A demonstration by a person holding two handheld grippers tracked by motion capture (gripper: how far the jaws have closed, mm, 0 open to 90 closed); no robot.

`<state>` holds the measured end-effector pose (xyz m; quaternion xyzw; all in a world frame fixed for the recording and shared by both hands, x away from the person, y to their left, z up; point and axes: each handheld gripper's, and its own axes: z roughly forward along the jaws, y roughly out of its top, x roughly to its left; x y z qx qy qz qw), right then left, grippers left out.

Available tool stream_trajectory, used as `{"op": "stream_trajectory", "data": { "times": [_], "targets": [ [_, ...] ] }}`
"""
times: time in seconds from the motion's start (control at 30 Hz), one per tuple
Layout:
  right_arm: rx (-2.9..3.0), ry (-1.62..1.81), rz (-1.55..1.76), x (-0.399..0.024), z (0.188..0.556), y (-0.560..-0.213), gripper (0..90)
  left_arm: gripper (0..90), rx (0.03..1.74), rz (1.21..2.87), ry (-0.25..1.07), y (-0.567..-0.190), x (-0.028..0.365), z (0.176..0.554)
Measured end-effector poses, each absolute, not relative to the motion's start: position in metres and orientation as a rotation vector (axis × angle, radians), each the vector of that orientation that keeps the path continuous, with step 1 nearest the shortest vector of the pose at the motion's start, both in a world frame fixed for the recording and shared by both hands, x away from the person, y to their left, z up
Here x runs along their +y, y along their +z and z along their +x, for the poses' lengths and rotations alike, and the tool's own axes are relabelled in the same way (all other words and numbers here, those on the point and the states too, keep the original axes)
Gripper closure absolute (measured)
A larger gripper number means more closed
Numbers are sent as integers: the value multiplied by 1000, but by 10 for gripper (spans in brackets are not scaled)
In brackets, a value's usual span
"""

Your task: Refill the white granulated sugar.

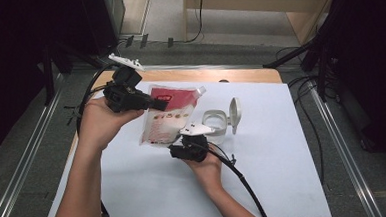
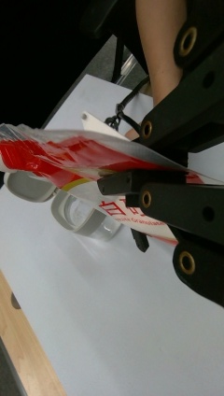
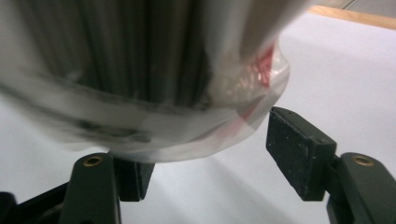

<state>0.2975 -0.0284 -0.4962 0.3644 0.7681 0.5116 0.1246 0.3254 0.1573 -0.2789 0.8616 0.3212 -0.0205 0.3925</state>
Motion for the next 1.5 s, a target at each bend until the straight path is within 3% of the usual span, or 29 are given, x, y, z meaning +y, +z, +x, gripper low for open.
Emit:
{"op": "stream_trajectory", "data": {
  "times": [0.3,0.53,0.6,0.7,1.07,1.5],
  "targets": [
    [2293,1421,831,-21,282,-491,461,900,805,2198,-34,-285,146,329],
    [2346,1383,712,-9,269,-493,383,899,786,2220,-60,-298,125,333],
    [2357,1404,711,-8,267,-493,387,897,782,2221,-58,-300,122,333],
    [2386,1456,746,-10,267,-494,494,884,784,2207,-52,-302,118,333],
    [2441,1535,824,-17,267,-502,500,789,728,2327,-98,-319,108,337],
    [2424,1605,842,-25,267,-498,510,718,668,2345,-167,-328,118,341]
  ]
}}
